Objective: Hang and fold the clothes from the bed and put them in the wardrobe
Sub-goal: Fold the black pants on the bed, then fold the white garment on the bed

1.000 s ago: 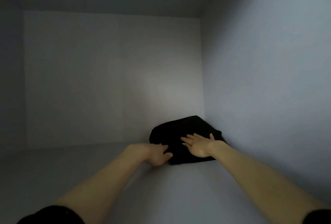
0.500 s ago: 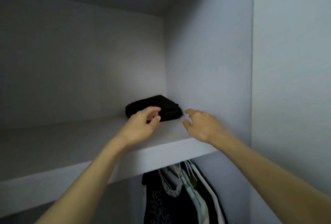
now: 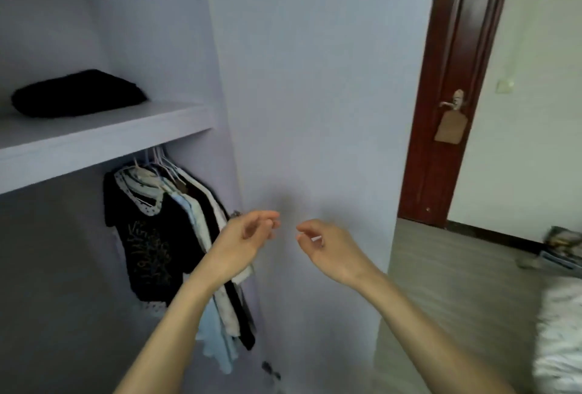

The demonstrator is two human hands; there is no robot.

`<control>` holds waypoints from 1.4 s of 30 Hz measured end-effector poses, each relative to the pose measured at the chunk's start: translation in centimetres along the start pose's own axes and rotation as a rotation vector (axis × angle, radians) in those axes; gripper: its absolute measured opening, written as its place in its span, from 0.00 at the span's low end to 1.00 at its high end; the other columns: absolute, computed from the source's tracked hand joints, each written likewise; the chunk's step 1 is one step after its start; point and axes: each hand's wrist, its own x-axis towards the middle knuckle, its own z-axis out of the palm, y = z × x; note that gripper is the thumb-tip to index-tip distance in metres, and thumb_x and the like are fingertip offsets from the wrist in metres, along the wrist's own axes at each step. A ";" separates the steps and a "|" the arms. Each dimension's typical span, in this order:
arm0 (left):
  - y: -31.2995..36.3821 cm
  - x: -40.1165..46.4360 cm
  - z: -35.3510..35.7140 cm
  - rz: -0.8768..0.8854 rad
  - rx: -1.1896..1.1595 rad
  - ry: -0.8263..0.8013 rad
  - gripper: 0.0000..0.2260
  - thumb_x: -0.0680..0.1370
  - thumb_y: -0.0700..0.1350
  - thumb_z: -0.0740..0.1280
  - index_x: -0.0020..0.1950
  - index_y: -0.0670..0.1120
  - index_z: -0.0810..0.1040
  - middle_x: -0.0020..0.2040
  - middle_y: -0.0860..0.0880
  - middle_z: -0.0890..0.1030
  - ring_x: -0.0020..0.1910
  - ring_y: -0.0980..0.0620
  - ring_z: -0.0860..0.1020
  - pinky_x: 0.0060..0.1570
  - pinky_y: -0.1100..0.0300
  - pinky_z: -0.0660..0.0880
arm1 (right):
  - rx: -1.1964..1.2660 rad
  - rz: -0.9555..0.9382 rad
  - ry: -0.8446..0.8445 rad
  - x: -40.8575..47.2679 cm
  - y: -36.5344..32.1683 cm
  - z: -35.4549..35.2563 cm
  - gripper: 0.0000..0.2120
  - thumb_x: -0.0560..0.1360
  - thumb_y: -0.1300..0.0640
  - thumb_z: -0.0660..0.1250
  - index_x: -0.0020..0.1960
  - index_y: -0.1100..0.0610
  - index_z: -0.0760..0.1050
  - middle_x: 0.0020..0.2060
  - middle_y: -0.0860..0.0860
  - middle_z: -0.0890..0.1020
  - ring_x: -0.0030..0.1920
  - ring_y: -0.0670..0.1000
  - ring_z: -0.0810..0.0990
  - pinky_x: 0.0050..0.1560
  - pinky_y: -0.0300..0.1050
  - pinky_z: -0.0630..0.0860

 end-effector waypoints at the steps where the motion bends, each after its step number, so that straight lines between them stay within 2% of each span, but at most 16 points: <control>1: -0.1 -0.4 1.1 -0.011 -0.010 -0.032 0.09 0.81 0.37 0.58 0.57 0.42 0.76 0.50 0.45 0.80 0.46 0.48 0.78 0.46 0.64 0.74 | 0.001 0.019 -0.032 -0.9 1.0 -0.1 0.14 0.79 0.54 0.61 0.62 0.56 0.76 0.58 0.51 0.81 0.57 0.51 0.78 0.60 0.43 0.71; 4: 0.9 -1.5 8.3 -0.023 -0.046 -0.200 0.09 0.81 0.37 0.58 0.57 0.42 0.76 0.49 0.45 0.80 0.45 0.50 0.78 0.48 0.59 0.74 | 0.027 0.146 -0.050 -6.0 6.6 -4.2 0.13 0.79 0.56 0.61 0.60 0.59 0.77 0.57 0.53 0.81 0.57 0.51 0.79 0.58 0.40 0.71; 9: 4.0 -2.0 21.7 -0.029 -0.138 -0.435 0.09 0.81 0.41 0.59 0.57 0.45 0.77 0.48 0.52 0.81 0.45 0.54 0.80 0.47 0.67 0.76 | -0.030 0.373 0.082 -13.8 16.1 -14.5 0.14 0.80 0.55 0.60 0.63 0.57 0.75 0.59 0.53 0.80 0.54 0.48 0.78 0.52 0.33 0.69; 12: 6.7 -1.5 29.9 0.025 -0.162 -0.524 0.09 0.81 0.39 0.58 0.57 0.43 0.76 0.49 0.49 0.81 0.45 0.54 0.80 0.44 0.71 0.76 | -0.033 0.489 0.167 -18.1 20.8 -20.3 0.14 0.79 0.54 0.61 0.63 0.56 0.75 0.58 0.52 0.80 0.55 0.50 0.79 0.55 0.37 0.71; 14: 8.8 -0.8 35.7 0.068 -0.180 -0.594 0.09 0.81 0.37 0.58 0.57 0.42 0.75 0.48 0.48 0.80 0.41 0.57 0.80 0.42 0.71 0.75 | -0.023 0.570 0.250 -20.9 24.2 -24.0 0.14 0.79 0.53 0.61 0.63 0.54 0.75 0.57 0.52 0.80 0.54 0.50 0.78 0.52 0.37 0.71; 17: 10.7 0.6 41.9 0.114 -0.180 -0.706 0.09 0.81 0.39 0.59 0.55 0.48 0.76 0.47 0.55 0.80 0.39 0.63 0.81 0.42 0.70 0.76 | 0.013 0.656 0.322 -23.6 28.1 -27.3 0.14 0.79 0.53 0.61 0.63 0.53 0.74 0.54 0.53 0.81 0.51 0.49 0.77 0.50 0.38 0.70; 20: 11.9 3.5 46.9 0.161 -0.142 -0.785 0.11 0.81 0.42 0.59 0.51 0.59 0.75 0.47 0.60 0.80 0.44 0.64 0.81 0.46 0.65 0.77 | 0.016 0.704 0.366 -24.3 31.6 -30.1 0.14 0.79 0.52 0.60 0.63 0.53 0.74 0.53 0.53 0.81 0.50 0.48 0.77 0.51 0.39 0.72; 25: 12.9 10.2 56.4 0.216 -0.125 -0.919 0.11 0.81 0.44 0.59 0.50 0.61 0.75 0.48 0.60 0.81 0.46 0.63 0.80 0.44 0.67 0.76 | 0.030 0.793 0.471 -22.9 38.9 -35.0 0.14 0.80 0.51 0.60 0.63 0.53 0.73 0.54 0.52 0.81 0.50 0.47 0.76 0.47 0.38 0.70; 29: 13.6 17.2 64.5 0.268 -0.139 -1.021 0.11 0.82 0.43 0.58 0.51 0.59 0.75 0.50 0.59 0.80 0.46 0.63 0.80 0.51 0.64 0.77 | -0.017 0.885 0.573 -20.6 45.3 -38.9 0.15 0.80 0.51 0.59 0.64 0.53 0.73 0.55 0.52 0.81 0.54 0.51 0.78 0.50 0.40 0.73; 34: 16.1 25.7 74.3 0.362 -0.131 -1.238 0.10 0.82 0.42 0.57 0.52 0.55 0.75 0.50 0.58 0.79 0.47 0.64 0.78 0.45 0.72 0.74 | -0.038 1.052 0.774 -18.0 52.4 -43.3 0.16 0.80 0.54 0.60 0.65 0.57 0.73 0.57 0.55 0.80 0.55 0.53 0.78 0.57 0.47 0.74; 38: 18.1 29.6 81.7 0.423 -0.094 -1.335 0.10 0.82 0.39 0.56 0.56 0.48 0.75 0.49 0.53 0.79 0.47 0.56 0.79 0.45 0.71 0.73 | -0.056 1.193 0.865 -18.0 56.5 -46.1 0.16 0.80 0.53 0.59 0.65 0.56 0.72 0.58 0.54 0.79 0.57 0.52 0.77 0.54 0.41 0.71; 42: 19.5 30.9 89.2 0.523 -0.042 -1.486 0.10 0.81 0.38 0.57 0.57 0.45 0.76 0.50 0.50 0.79 0.45 0.57 0.78 0.41 0.73 0.73 | -0.031 1.311 1.007 -19.0 61.2 -48.7 0.15 0.79 0.54 0.60 0.65 0.56 0.73 0.58 0.54 0.80 0.57 0.52 0.78 0.56 0.43 0.73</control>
